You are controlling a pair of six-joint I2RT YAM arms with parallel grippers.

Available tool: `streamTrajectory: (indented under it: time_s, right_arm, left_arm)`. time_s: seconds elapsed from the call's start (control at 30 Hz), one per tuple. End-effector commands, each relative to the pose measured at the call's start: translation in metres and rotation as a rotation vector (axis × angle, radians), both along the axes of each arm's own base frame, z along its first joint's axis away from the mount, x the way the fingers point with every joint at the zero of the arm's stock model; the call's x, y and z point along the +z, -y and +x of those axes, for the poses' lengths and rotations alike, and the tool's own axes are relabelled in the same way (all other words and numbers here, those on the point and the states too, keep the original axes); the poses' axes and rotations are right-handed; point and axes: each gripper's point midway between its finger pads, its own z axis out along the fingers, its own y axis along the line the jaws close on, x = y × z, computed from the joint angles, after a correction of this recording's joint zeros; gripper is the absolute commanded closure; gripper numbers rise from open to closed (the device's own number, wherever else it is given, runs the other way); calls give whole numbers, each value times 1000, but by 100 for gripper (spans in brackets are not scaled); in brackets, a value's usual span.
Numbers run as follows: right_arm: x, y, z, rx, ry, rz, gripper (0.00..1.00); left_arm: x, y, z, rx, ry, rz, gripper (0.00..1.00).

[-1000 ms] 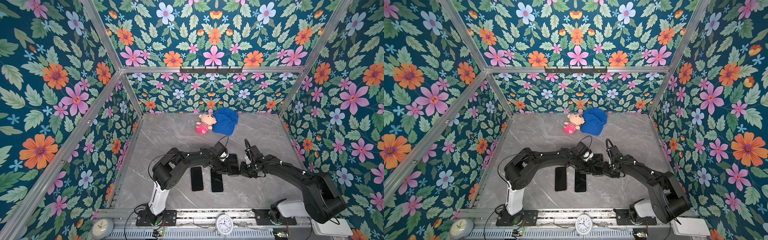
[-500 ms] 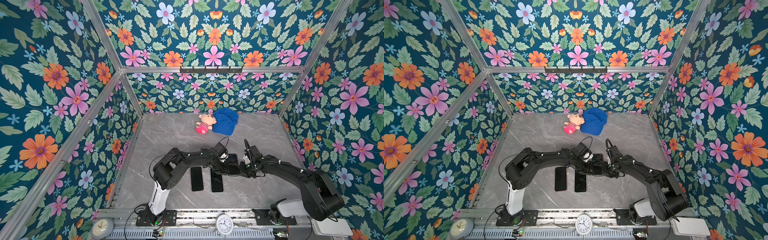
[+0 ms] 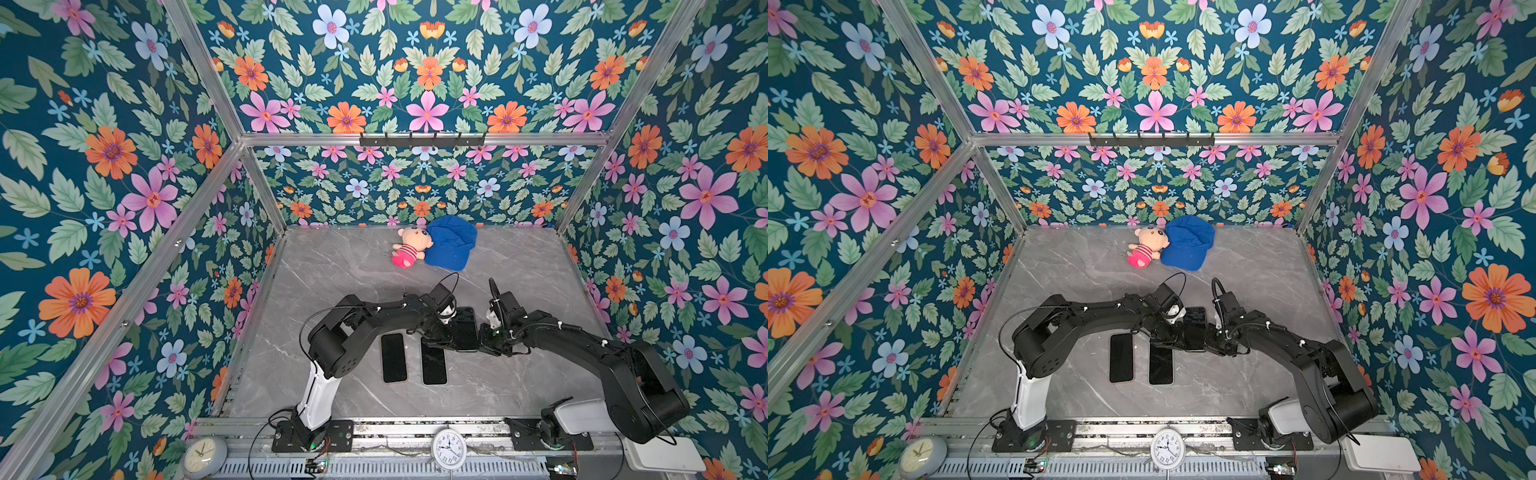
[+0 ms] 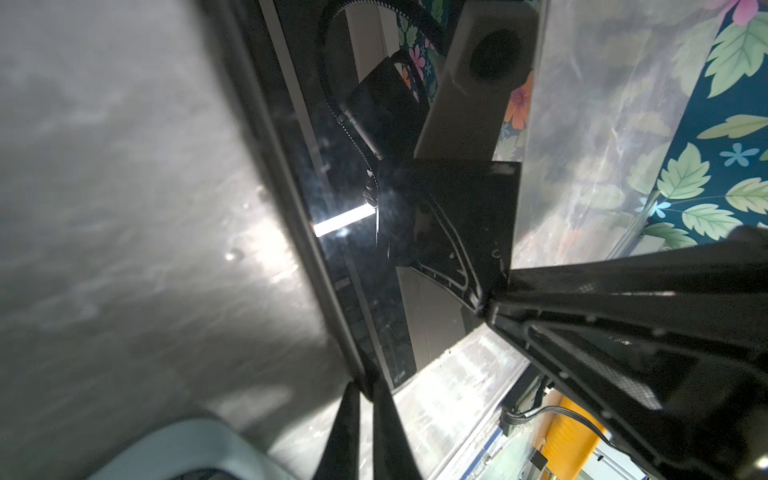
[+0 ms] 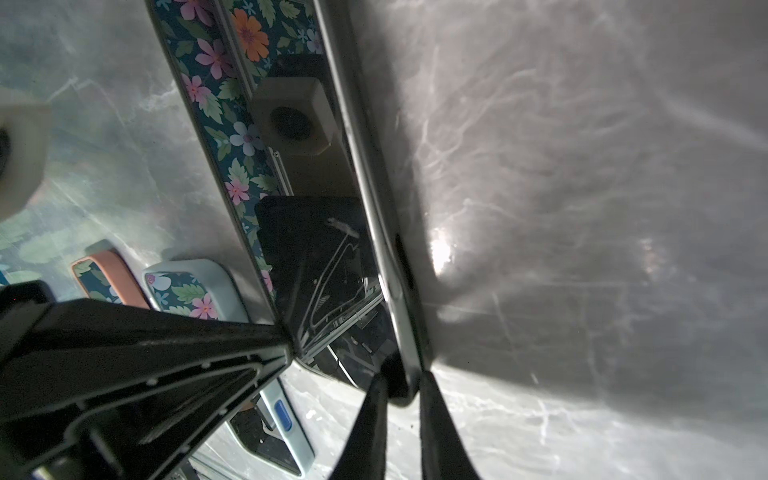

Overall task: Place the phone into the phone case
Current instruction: 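Keep pressing the case rim onto the phone with both grippers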

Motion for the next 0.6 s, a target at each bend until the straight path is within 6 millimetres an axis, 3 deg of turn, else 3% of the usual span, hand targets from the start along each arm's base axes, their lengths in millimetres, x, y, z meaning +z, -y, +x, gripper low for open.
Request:
streamTrajectory:
  time_s: [0.0,0.27,0.57]
  right_arm:
    - [2,7,-3,1,0,-40,84]
    - [1,12,0,-1,7,-71,84]
    - [1,6,4,6,6,-49,84]
  left_arm:
    - [-5,-14,2,11,28,76,85]
    - [12,0,11,55,33,-29,63]
    - [6,7,12,70,-11,-83,60]
